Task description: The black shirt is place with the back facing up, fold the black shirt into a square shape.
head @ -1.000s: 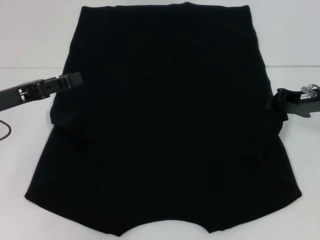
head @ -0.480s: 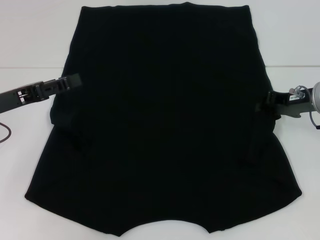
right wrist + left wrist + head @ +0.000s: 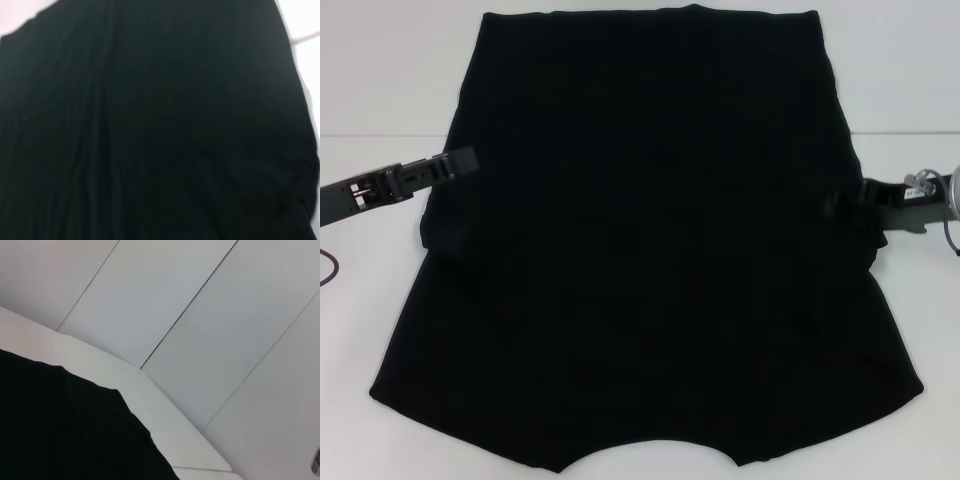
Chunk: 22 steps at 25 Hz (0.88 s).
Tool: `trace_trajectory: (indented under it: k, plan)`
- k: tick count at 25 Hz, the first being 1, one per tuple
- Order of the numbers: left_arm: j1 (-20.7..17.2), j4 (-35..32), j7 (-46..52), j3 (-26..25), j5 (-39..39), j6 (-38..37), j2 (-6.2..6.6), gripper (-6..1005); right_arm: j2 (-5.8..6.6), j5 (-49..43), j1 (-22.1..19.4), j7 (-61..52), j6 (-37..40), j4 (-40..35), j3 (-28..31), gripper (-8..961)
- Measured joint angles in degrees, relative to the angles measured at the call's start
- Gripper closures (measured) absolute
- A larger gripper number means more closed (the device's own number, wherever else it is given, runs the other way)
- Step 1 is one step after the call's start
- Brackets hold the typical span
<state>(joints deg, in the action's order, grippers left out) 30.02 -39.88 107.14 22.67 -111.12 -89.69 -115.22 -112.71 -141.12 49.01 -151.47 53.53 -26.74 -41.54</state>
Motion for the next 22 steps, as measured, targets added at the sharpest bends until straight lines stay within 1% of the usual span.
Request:
trace_trajectory:
  k: [4, 6, 7, 11, 12, 13, 14, 17, 22]
  plan:
    - [0.00, 0.00, 0.00, 0.01, 0.11, -0.20, -0.05, 510, -0.05, 1.63, 0.67, 0.28, 0.34, -1.12, -0.18, 524]
    - [-0.06, 0.00, 0.00, 0.00, 0.32, -0.46, -0.08, 510, 0.28, 1.51, 0.84, 0.16, 2.05, -1.73, -0.36, 526]
    - [-0.25, 0.00, 0.02, 0.01, 0.40, -0.49, -0.10, 510, 0.63, 1.15, 0.83, 0.03, 3.63, -1.99, -0.41, 527]
    - [-0.54, 0.00, 0.01, 0.01, 0.51, -0.50, -0.17, 509, 2.33, -0.01, -0.37, -0.24, 10.73, -2.72, -0.46, 529]
    - [-0.56, -0.01, 0.01, 0.01, 0.53, -0.50, -0.19, 509, 3.00, -0.26, -1.61, -0.24, 14.02, -3.46, -0.48, 529]
    - [-0.58, -0.01, 0.00, 0.01, 0.53, -0.50, -0.19, 509, 3.00, -0.26, -1.61, -0.24, 14.02, -3.46, -0.48, 529]
    - [-0.58, -0.02, 0.00, 0.01, 0.54, -0.50, -0.19, 509, 3.28, -0.30, -2.28, -0.24, 15.52, -4.00, -0.50, 529]
    - [-0.56, -0.02, 0.00, 0.01, 0.60, -0.50, -0.17, 510, 3.42, -0.39, -4.35, -0.24, 18.38, -6.46, -0.54, 530]
    - [-0.23, -0.02, 0.11, 0.01, 0.68, -0.48, -0.32, 511, 2.85, -0.27, -6.98, -0.24, 19.35, -10.17, -0.21, 529]
